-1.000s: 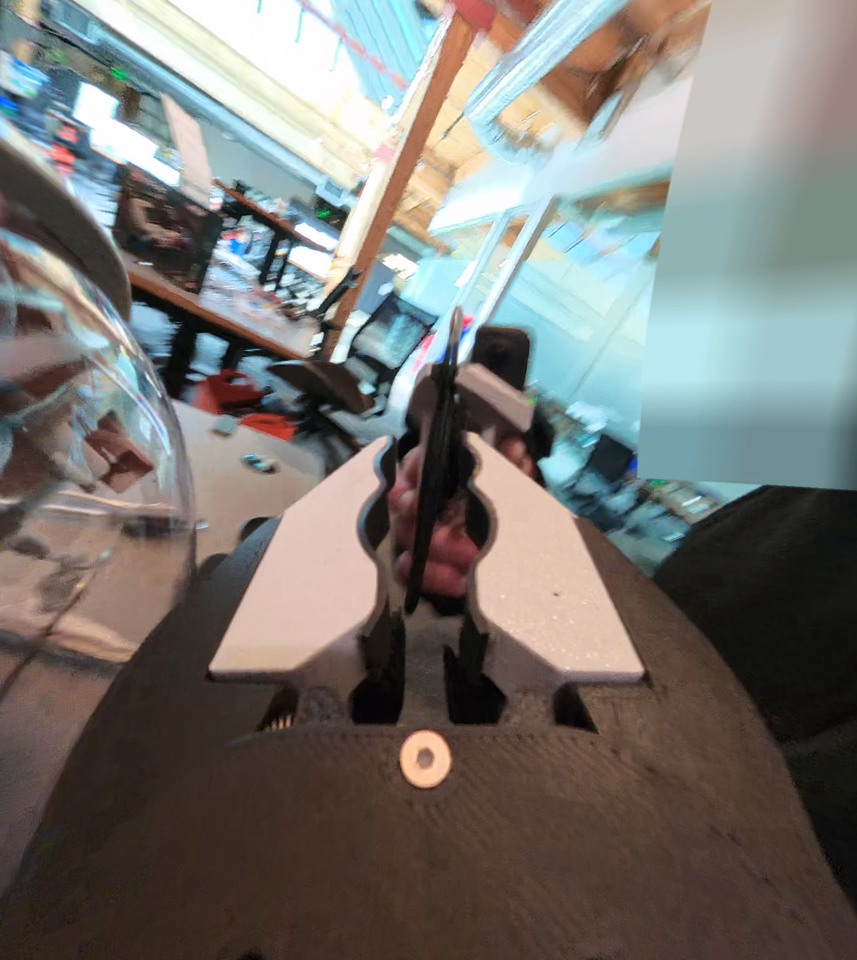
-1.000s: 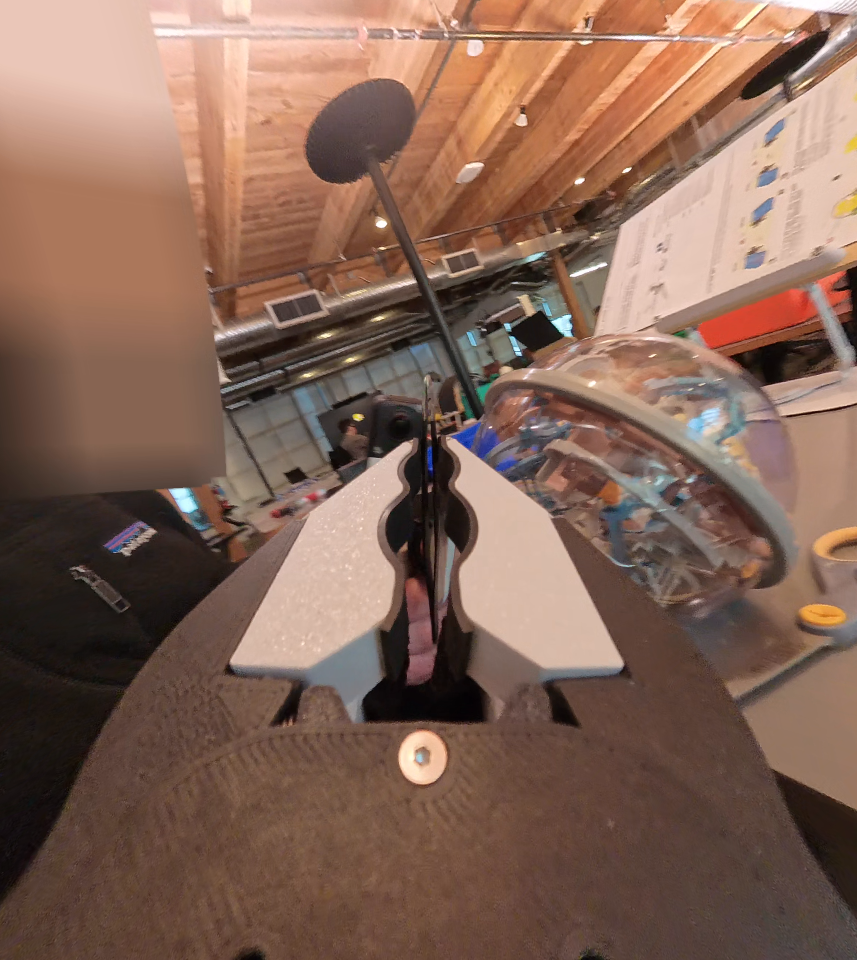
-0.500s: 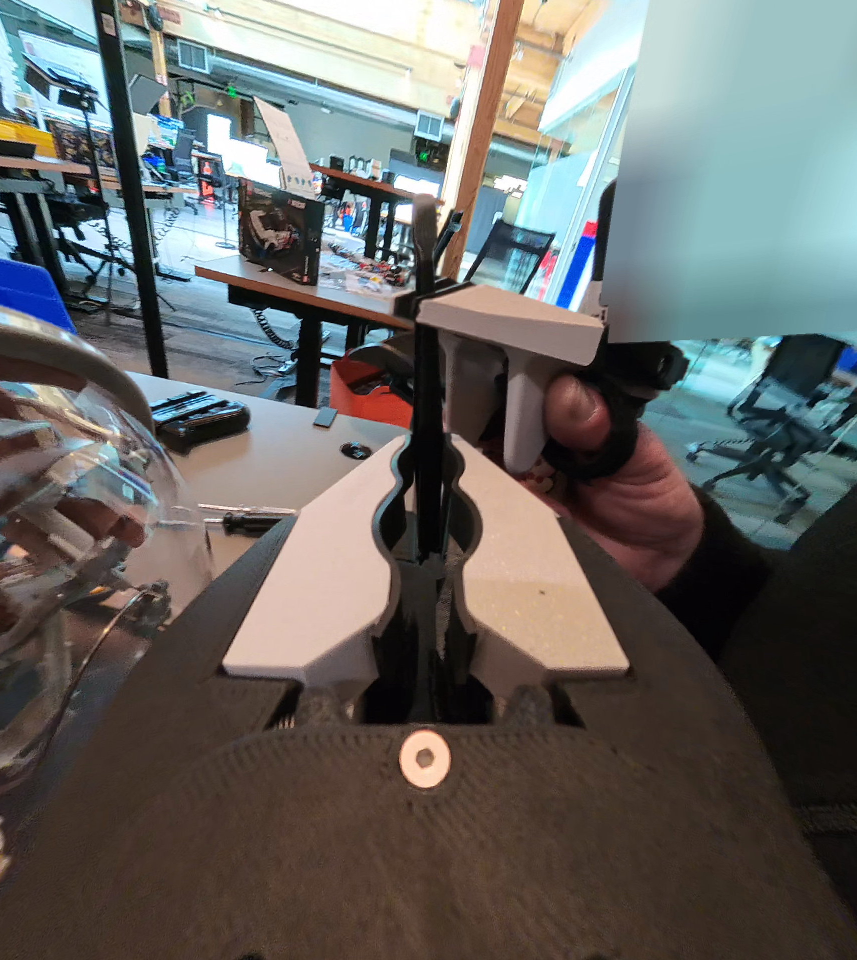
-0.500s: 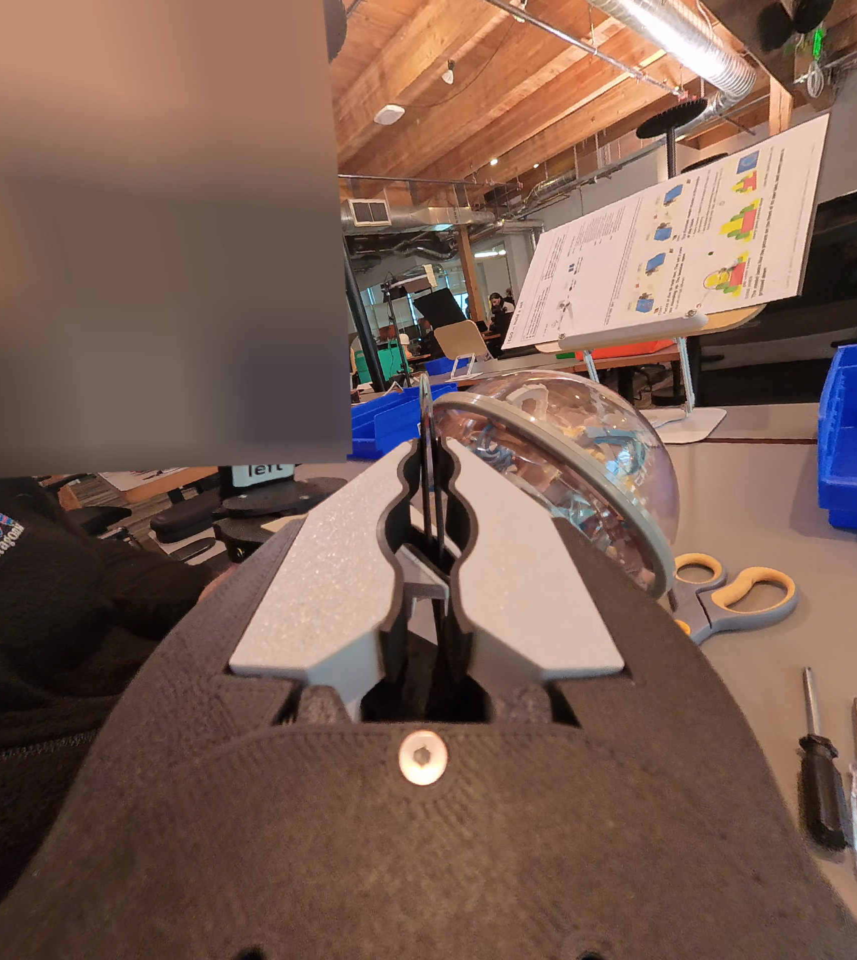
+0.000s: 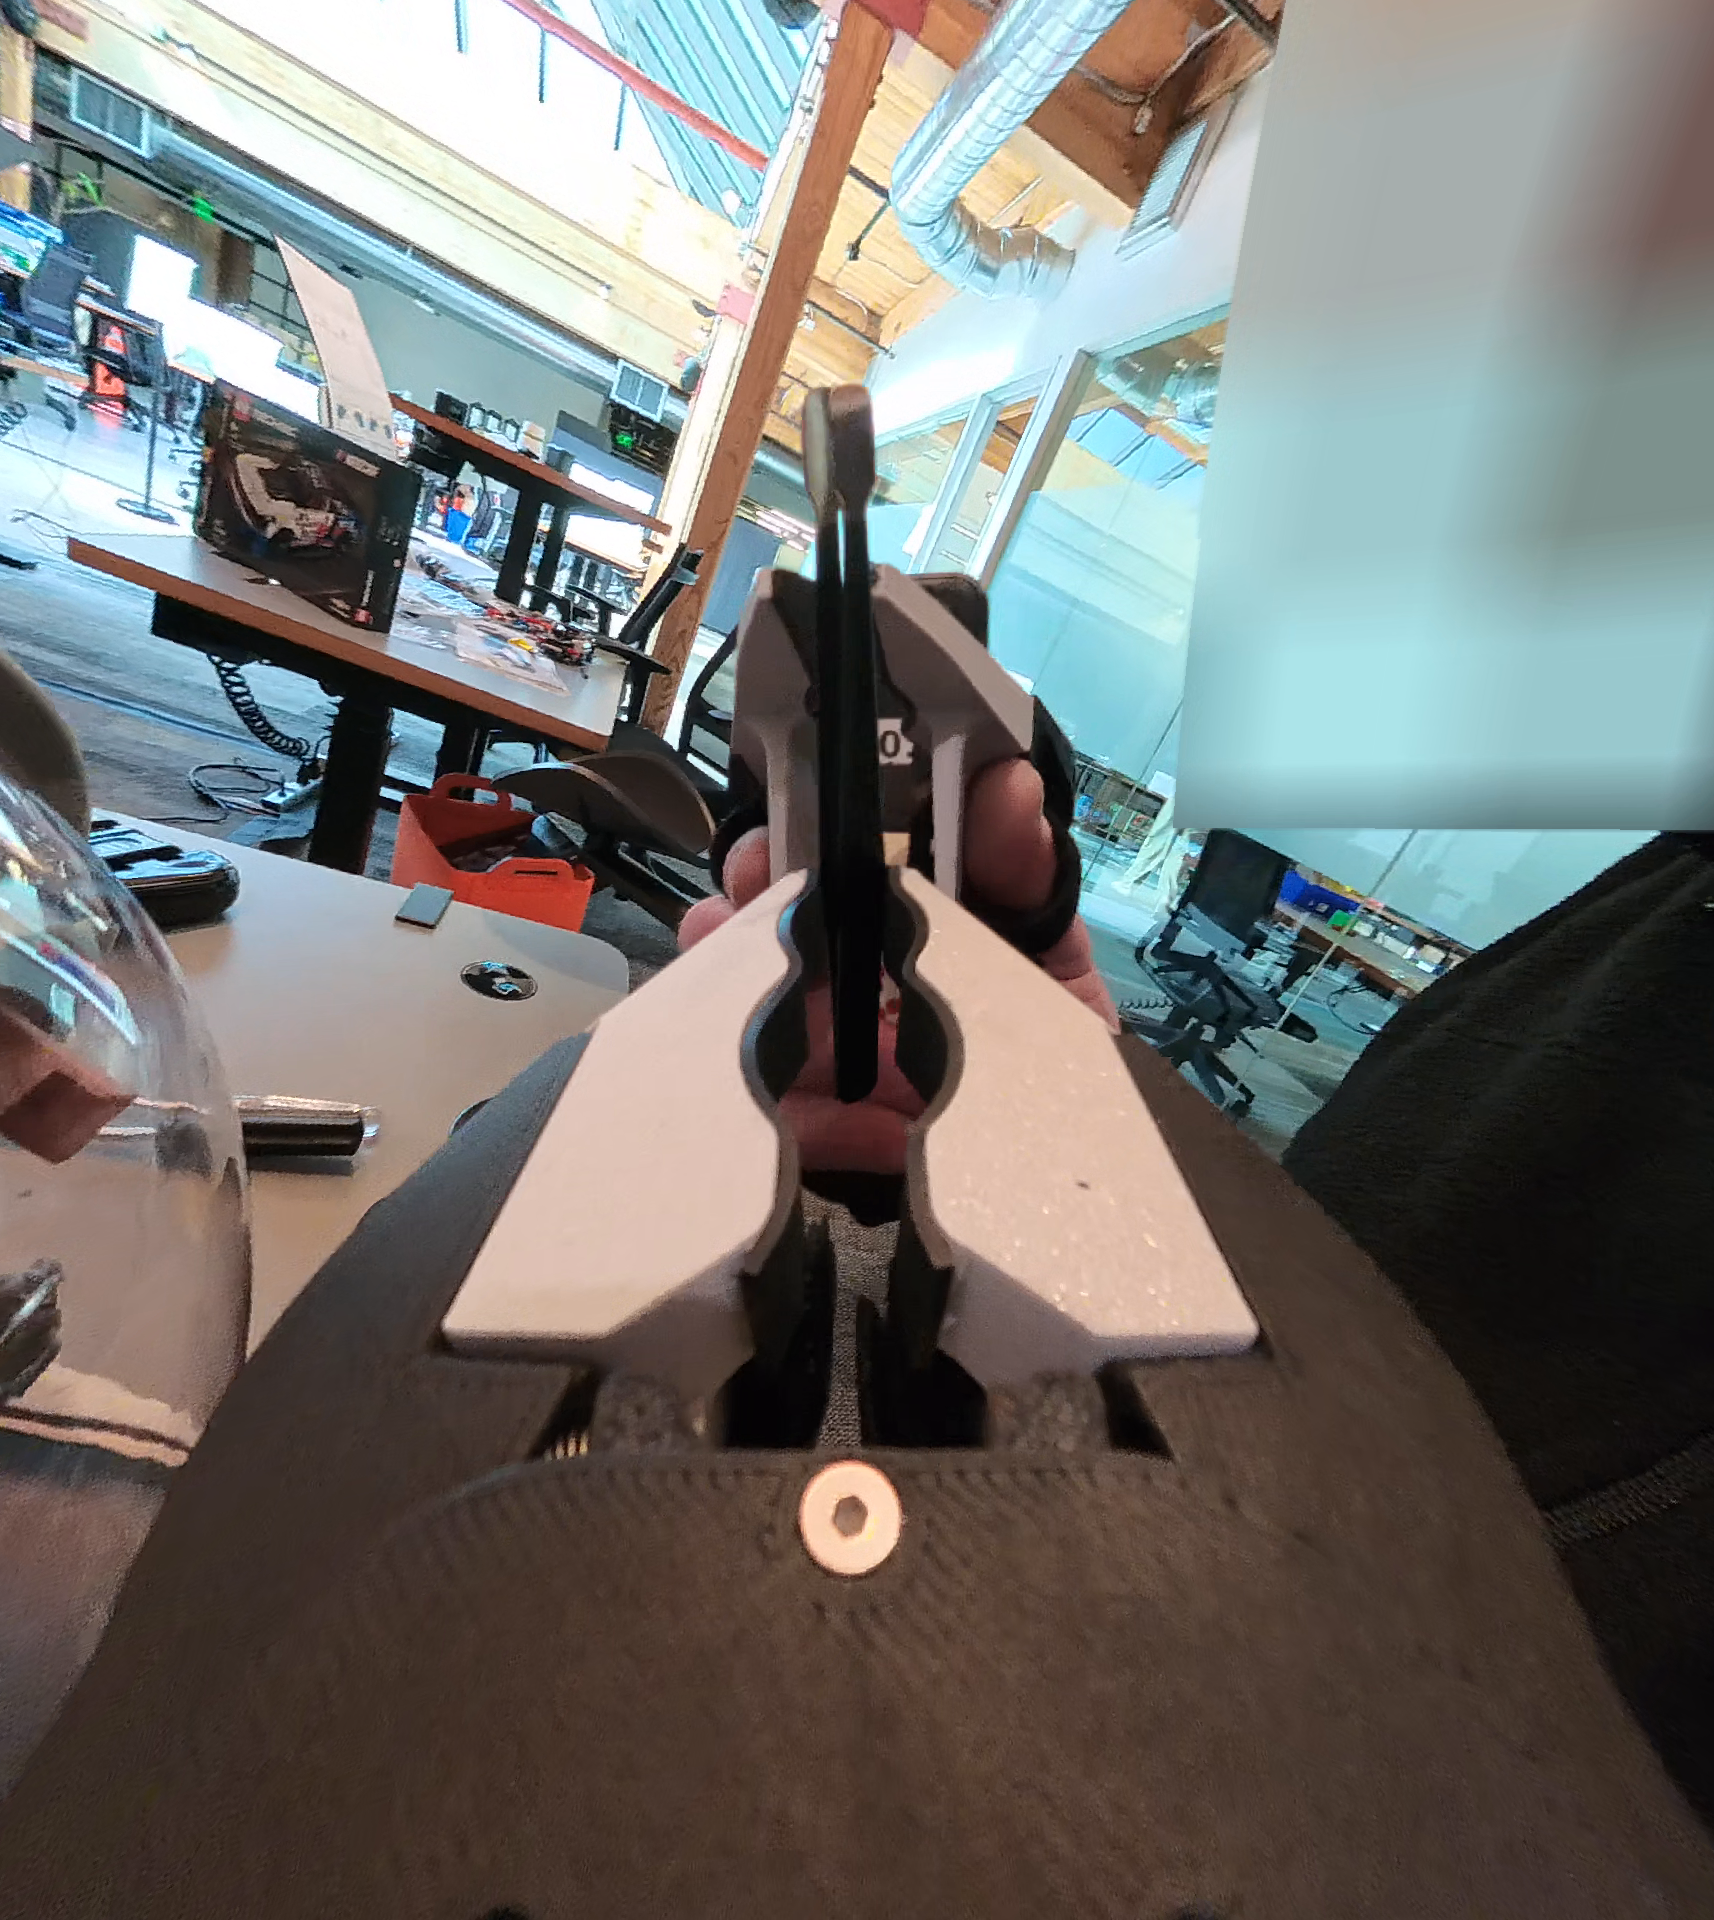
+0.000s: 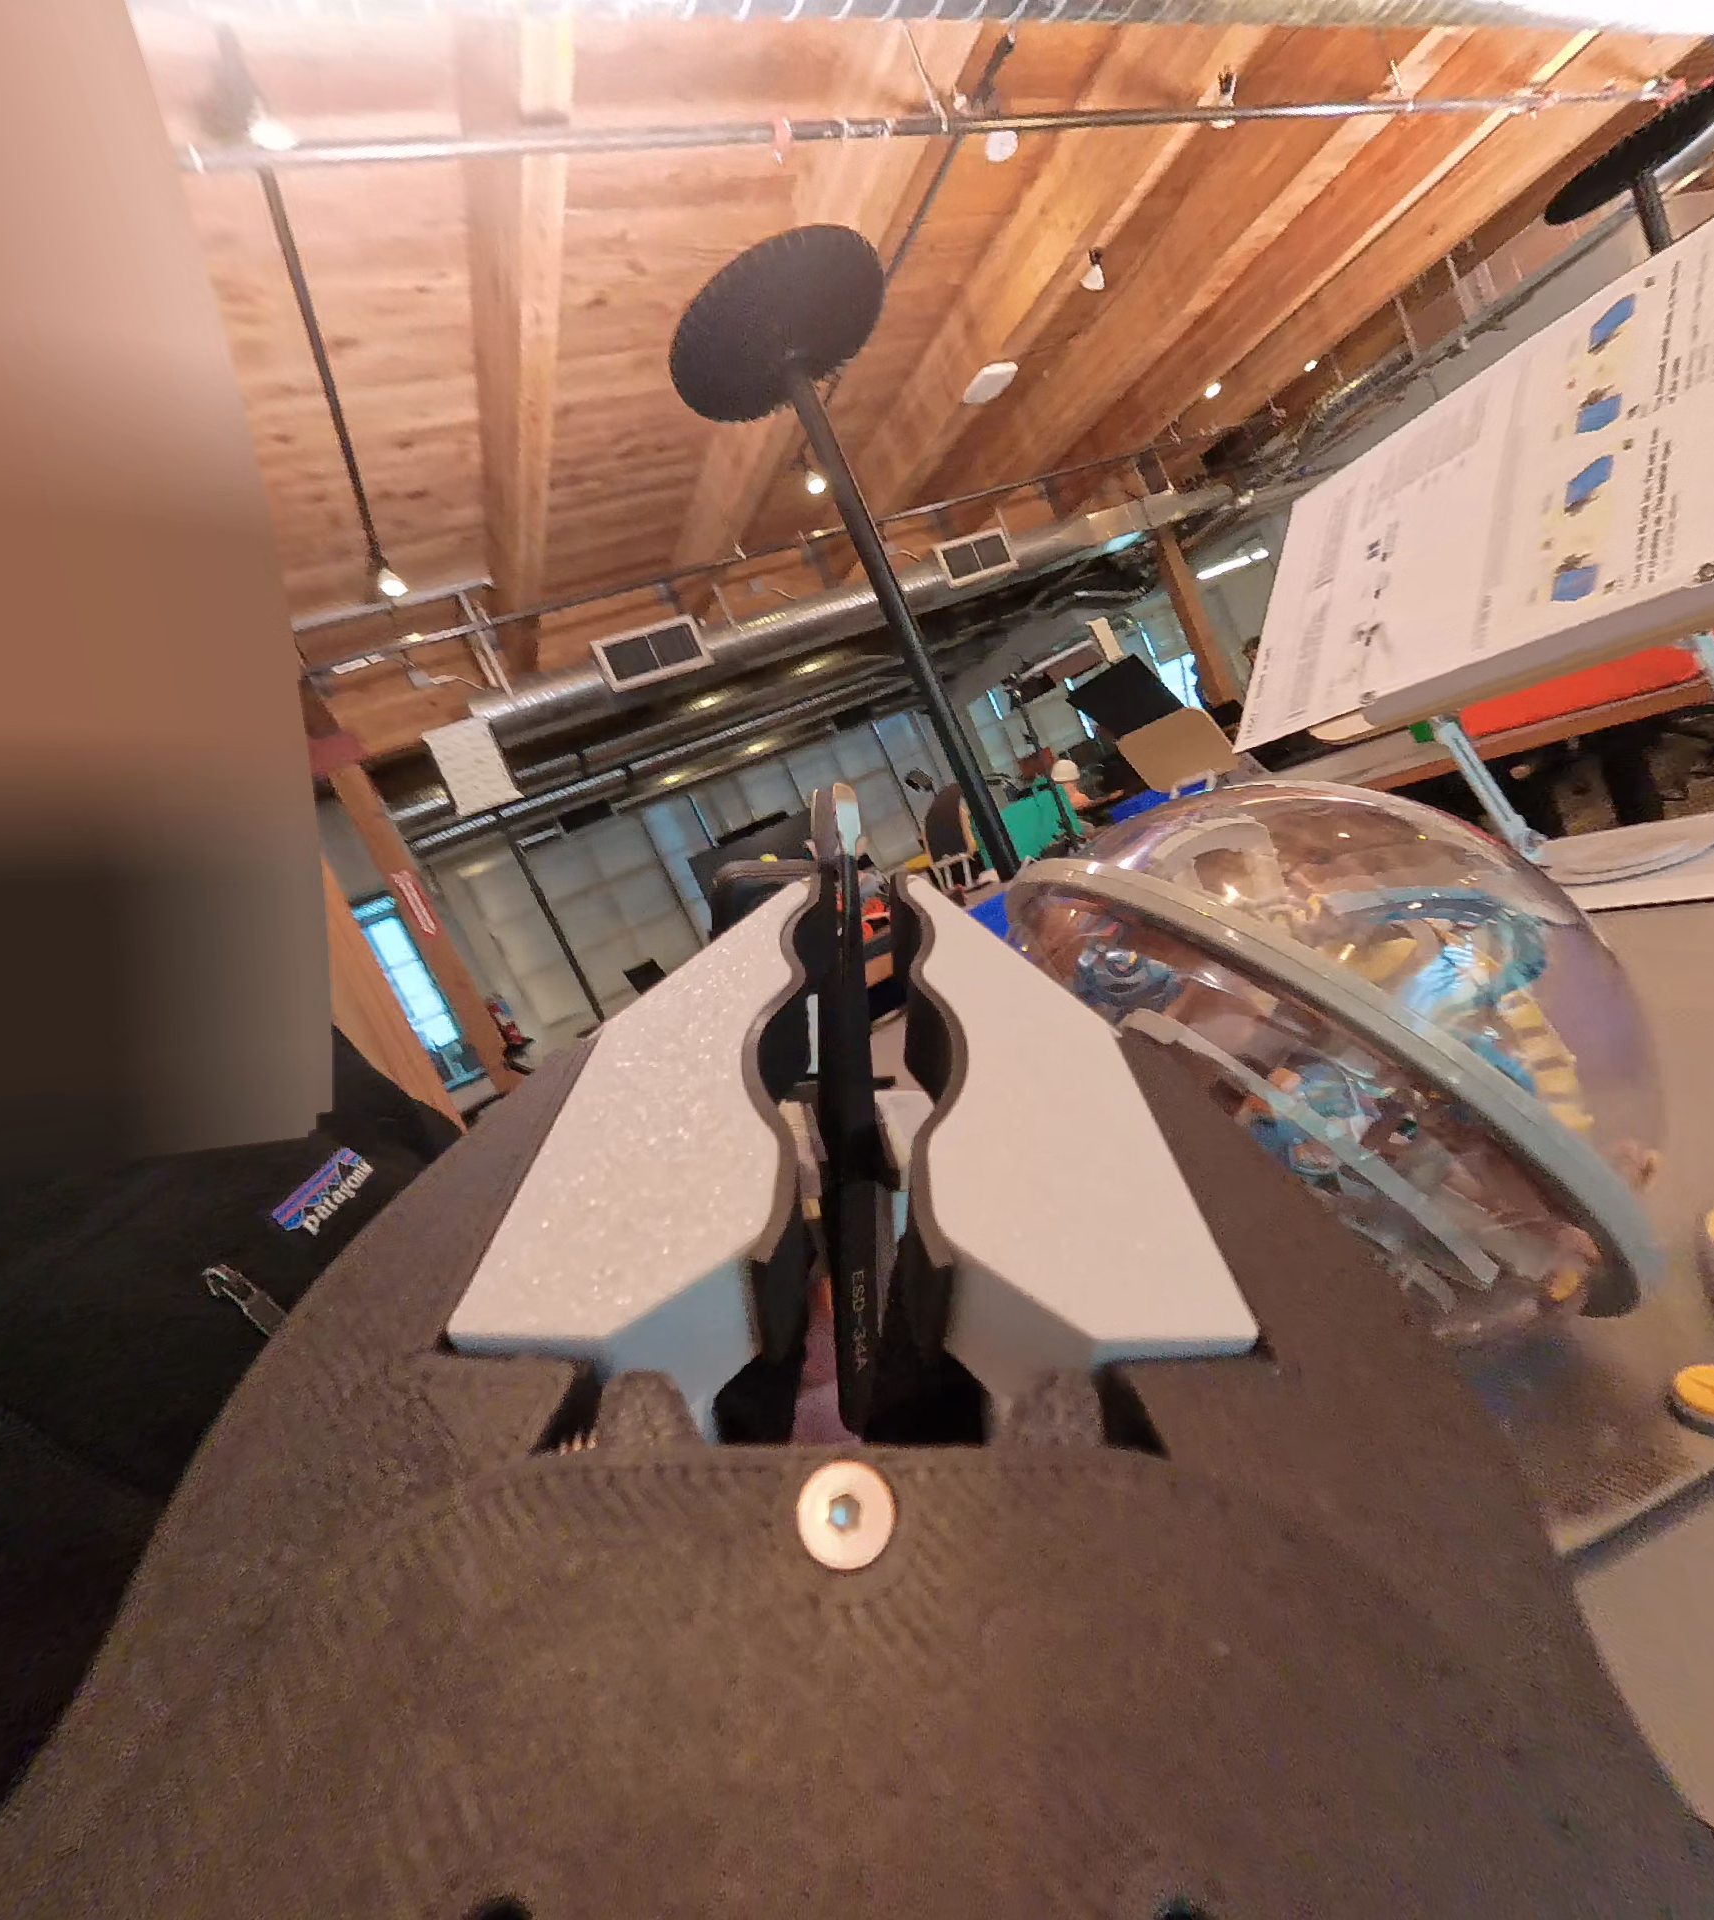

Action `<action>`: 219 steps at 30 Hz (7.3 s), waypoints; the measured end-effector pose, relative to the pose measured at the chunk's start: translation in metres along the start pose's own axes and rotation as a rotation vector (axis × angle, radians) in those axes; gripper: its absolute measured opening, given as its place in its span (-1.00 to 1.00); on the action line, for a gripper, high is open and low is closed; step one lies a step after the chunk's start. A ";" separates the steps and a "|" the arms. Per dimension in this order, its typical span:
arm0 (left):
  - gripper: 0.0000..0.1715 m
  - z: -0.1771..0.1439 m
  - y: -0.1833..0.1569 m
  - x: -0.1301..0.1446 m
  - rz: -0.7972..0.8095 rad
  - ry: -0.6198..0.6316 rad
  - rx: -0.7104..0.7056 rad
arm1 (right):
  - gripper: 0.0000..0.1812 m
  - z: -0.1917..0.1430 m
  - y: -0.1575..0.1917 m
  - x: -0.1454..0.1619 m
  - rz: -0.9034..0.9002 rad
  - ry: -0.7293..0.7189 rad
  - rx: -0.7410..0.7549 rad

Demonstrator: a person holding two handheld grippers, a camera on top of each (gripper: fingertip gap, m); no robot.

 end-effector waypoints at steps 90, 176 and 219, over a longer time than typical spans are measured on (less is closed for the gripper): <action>0.54 -0.063 0.109 -0.097 0.365 0.972 0.048 | -1.00 -0.002 -0.040 0.018 -0.873 1.074 0.536; 0.61 -0.064 0.088 -0.078 0.342 0.763 -0.169 | -1.00 0.021 -0.018 0.025 -1.115 1.545 0.827; 0.66 -0.070 0.094 -0.078 0.306 0.716 -0.177 | -1.00 0.009 -0.032 0.008 -0.980 1.210 0.454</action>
Point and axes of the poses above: each gripper's, where its closed fingertips meet, z out along the fingers, x out of its underside, y = z × x across the jaws, the point moved 7 cm from there along -z, back along the fingers, and after that the axes turned 10 degrees about y, right-handed, at the moved point
